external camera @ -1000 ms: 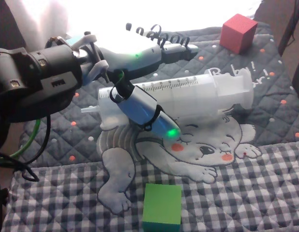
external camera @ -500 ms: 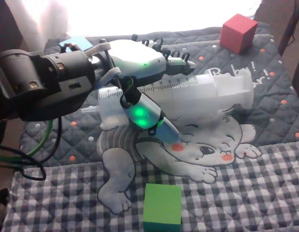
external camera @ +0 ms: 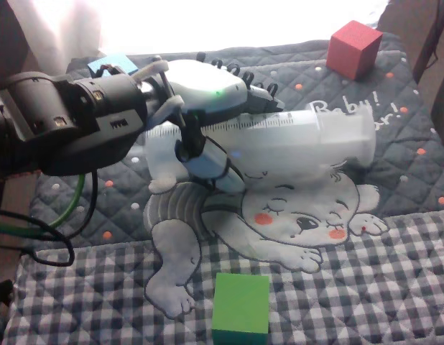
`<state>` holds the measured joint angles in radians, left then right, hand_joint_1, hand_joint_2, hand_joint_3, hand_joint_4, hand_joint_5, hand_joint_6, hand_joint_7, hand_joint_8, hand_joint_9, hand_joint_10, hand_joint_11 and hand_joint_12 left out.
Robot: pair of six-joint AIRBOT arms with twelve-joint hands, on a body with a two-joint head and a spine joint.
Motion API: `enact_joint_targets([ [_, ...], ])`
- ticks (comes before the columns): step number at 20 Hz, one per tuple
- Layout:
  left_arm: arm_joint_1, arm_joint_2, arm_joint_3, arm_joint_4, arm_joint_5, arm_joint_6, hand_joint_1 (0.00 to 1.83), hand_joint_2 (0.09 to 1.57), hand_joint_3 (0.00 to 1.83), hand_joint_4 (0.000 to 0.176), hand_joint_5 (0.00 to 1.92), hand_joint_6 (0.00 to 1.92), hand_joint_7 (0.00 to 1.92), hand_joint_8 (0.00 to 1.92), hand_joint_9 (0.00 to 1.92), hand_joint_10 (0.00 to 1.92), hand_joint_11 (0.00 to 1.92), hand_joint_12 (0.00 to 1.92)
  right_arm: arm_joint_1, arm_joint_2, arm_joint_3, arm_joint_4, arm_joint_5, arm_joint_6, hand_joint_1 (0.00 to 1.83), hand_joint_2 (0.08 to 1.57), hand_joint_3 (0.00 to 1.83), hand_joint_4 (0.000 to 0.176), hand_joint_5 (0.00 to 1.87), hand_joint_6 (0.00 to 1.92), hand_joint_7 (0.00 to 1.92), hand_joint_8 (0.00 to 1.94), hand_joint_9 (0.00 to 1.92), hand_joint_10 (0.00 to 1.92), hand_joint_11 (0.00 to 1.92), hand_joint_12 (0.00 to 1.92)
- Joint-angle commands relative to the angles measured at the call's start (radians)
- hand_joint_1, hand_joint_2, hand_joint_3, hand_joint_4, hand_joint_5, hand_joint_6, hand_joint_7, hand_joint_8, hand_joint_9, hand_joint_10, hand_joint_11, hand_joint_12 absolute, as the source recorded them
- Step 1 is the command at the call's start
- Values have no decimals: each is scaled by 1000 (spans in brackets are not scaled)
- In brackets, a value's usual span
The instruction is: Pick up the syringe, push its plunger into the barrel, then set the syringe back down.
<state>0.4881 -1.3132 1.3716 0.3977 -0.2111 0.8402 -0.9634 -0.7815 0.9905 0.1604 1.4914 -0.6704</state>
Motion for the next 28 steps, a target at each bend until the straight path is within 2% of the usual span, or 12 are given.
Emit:
enact_joint_targets([
  [1, -3, -2, 4, -5, -82, 6, 1166, 1168, 0, 0, 788, 1007, 815, 898, 863, 103, 507, 1062, 5, 2, 1, 18, 124, 6, 671, 600, 1, 86, 89, 1, 111, 3, 95, 3, 72, 13],
  [2, 0, -2, 7, -12, -83, 6, 1168, 1206, 0, 15, 786, 1223, 824, 1274, 876, 708, 666, 1370, 5, 2, 1, 18, 124, 6, 687, 611, 5, 88, 87, 0, 109, 2, 90, 1, 67, 10],
  [3, 0, -2, 8, -12, -84, 6, 1168, 1206, 0, 15, 786, 1223, 824, 1274, 876, 708, 666, 1370, 5, 2, 1, 18, 124, 6, 687, 611, 5, 88, 87, 0, 109, 2, 90, 1, 67, 10],
  [5, -2, -1, 11, -21, -93, 6, 1160, 1235, 1, 0, 731, 1306, 777, 1438, 683, 1530, 633, 1638, 5, 1, 1, 18, 124, 6, 677, 613, 4, 105, 97, 3, 119, 5, 91, 1, 77, 14],
  [6, -6, 0, 12, -25, -97, 6, 1153, 1248, 4, 1, 716, 1348, 745, 1484, 679, 1636, 655, 1690, 5, 0, 1, 18, 124, 6, 682, 603, 0, 101, 98, 3, 109, 0, 92, 1, 72, 11],
  [8, -13, 2, 16, -37, -108, 6, 1150, 1259, 5, 0, 679, 1408, 746, 1486, 698, 1656, 674, 1694, 5, -1, 1, 18, 124, 6, 693, 602, 0, 98, 100, 4, 105, 0, 92, 1, 65, 9],
  [10, -23, 8, 21, -68, -136, 6, 1423, 1260, 44, 0, 487, 1836, 580, 1644, 646, 1674, 731, 1841, 5, -5, 2, 18, 124, 6, 689, 590, 0, 104, 107, 5, 115, 4, 103, 5, 73, 12],
  [11, -26, 10, 21, -72, -142, 6, 1472, 1016, 581, 0, 483, 1904, 571, 1786, 654, 1797, 788, 1905, 5, -6, 3, 18, 124, 6, 691, 589, 0, 97, 108, 5, 123, 7, 106, 6, 78, 13],
  [12, -30, 12, 20, -79, -152, 6, 1528, 941, 533, 112, 574, 1920, 777, 1911, 1083, 1916, 1218, 1920, 6, -6, 4, 18, 124, 6, 671, 603, 2, 92, 94, 0, 120, 4, 96, 1, 84, 16],
  [16, -33, 22, 20, -109, -200, -16, 1564, 975, 348, 118, 799, 1921, 1118, 1921, 1322, 1921, 1427, 1921, 6, -6, 6, 19, 124, 6, 637, 652, 18, 80, 91, 0, 99, 0, 93, 1, 81, 14],
  [18, -36, 31, 21, -116, -227, -40, 1530, 966, 410, 168, 963, 1921, 1221, 1921, 1350, 1921, 1425, 1921, 7, -6, 10, 20, 124, 7, 628, 663, 18, 77, 113, 9, 112, 5, 103, 5, 89, 17],
  [28, -69, 50, 22, -133, -286, -76, 1509, 904, 496, 176, 1054, 1921, 1303, 1921, 1410, 1921, 1475, 1921, 13, -121, 51, 65, 146, 73, 156, 817, 18, 49, 158, 11, 172, 7, 149, 1, 166, 44],
])
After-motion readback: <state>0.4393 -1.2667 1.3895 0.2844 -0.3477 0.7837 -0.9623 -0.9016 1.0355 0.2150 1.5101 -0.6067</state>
